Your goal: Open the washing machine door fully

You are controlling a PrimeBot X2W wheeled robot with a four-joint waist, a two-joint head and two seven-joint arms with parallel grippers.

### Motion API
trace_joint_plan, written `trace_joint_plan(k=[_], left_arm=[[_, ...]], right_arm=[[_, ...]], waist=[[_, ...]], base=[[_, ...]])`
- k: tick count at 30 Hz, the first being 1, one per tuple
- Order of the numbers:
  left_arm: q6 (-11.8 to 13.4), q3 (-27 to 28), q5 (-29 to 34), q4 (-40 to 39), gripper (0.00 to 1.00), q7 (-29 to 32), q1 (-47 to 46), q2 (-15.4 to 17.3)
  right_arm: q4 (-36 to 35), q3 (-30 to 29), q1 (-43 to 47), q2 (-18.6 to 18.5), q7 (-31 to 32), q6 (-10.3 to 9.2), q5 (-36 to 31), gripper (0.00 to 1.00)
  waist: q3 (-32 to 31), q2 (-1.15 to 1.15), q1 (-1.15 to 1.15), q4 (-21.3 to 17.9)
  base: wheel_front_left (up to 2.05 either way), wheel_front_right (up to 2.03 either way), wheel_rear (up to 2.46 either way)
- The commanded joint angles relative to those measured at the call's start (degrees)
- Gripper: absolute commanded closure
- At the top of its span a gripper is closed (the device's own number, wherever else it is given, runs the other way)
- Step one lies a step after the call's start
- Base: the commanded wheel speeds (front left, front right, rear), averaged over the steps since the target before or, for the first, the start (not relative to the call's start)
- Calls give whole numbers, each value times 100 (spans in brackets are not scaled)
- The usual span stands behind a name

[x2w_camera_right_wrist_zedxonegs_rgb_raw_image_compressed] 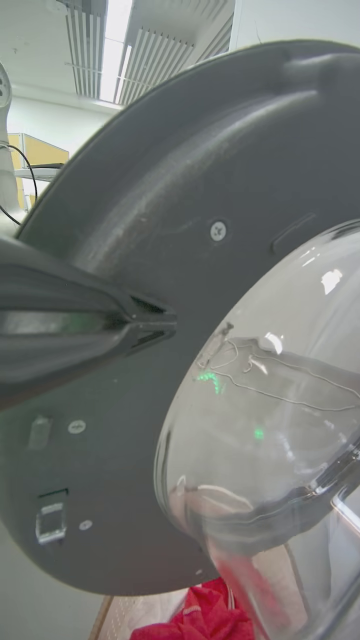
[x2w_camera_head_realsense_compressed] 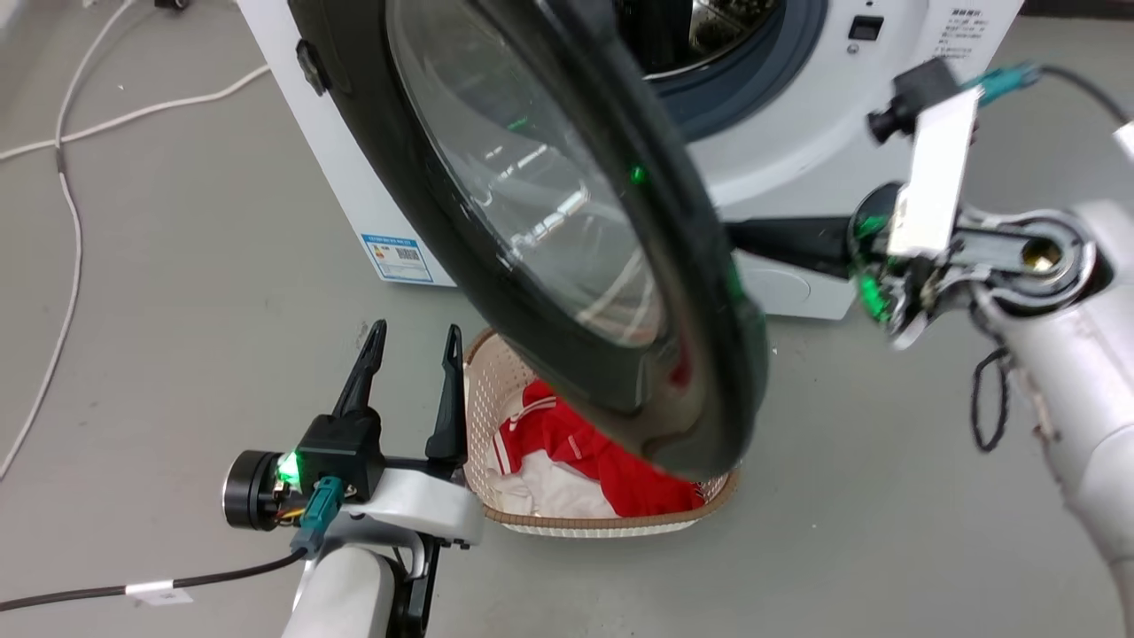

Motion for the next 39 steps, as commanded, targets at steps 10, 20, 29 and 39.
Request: trace_joint_plan(k=[10,20,29,39], left_arm=[[-37,88,37,80,0,-16,346,0],[-15,98,-1,69,0,-16,503,0],[-9,158,-6,68,0,-16,540,0],[-7,270,0,72,0,-15,636,0]], right_arm=[[-769,303,933,328,-476,14,171,100],[-1033,469,1319,499,-942,14,257,100],[-1168,404,1617,705,-1838,14,72,100],[-1463,-310,2678,493,-4087,14,-710,100]], waist=[[-444,0,1,41],[-576,0,1,18],[-614,0,1,-150],[-744,0,1,-295]], base=[[0,0,0],[0,0,0],[0,0,0],[0,0,0]])
